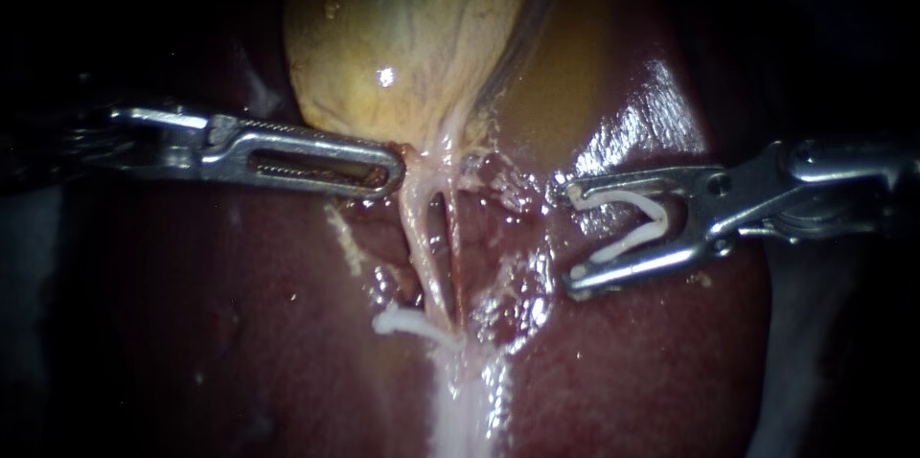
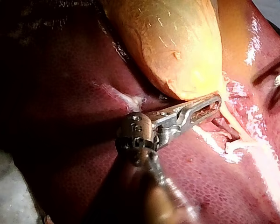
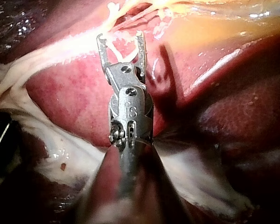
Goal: Clipping second clip left tube
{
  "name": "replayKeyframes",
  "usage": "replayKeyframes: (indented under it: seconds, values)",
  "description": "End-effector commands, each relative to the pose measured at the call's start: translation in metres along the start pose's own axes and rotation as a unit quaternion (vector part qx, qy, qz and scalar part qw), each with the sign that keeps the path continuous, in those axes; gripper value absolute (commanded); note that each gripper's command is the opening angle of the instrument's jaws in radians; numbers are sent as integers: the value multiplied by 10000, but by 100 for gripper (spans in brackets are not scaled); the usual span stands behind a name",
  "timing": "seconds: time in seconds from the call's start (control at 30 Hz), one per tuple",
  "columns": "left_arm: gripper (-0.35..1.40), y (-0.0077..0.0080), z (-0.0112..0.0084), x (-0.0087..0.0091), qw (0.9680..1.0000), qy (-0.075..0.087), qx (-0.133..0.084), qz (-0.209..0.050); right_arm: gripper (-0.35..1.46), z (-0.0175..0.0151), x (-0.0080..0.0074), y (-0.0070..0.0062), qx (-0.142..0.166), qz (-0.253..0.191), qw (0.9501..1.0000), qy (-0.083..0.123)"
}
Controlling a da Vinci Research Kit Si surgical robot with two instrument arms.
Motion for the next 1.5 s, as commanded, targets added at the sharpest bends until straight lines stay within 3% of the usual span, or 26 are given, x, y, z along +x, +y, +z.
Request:
replayKeyframes:
  seconds: [0.03, 0.57, 0.77, 1.23, 1.5]
  values:
    - [-35, 1, -1, 0, 10000, -2, -2, -2, 49, 0, 0, 0, -2, 1, 10000, 0]
    - [-35, 34, -44, 15, 9999, -45, -65, -85, 49, 7, 3, -2, -3, 3, 10000, 1]
    - [-35, 41, -49, 17, 9999, -6, -65, -99, 49, 18, 4, -3, -18, 2, 10000, 3]
    - [-35, 43, -45, 16, 9999, 2, -54, -97, 49, 103, -13, -4, 115, -96, 9999, -20]
    - [-35, 45, -44, 15, 9999, 5, -51, -99, 49, 139, -25, 5, 81, -58, 9999, -39]
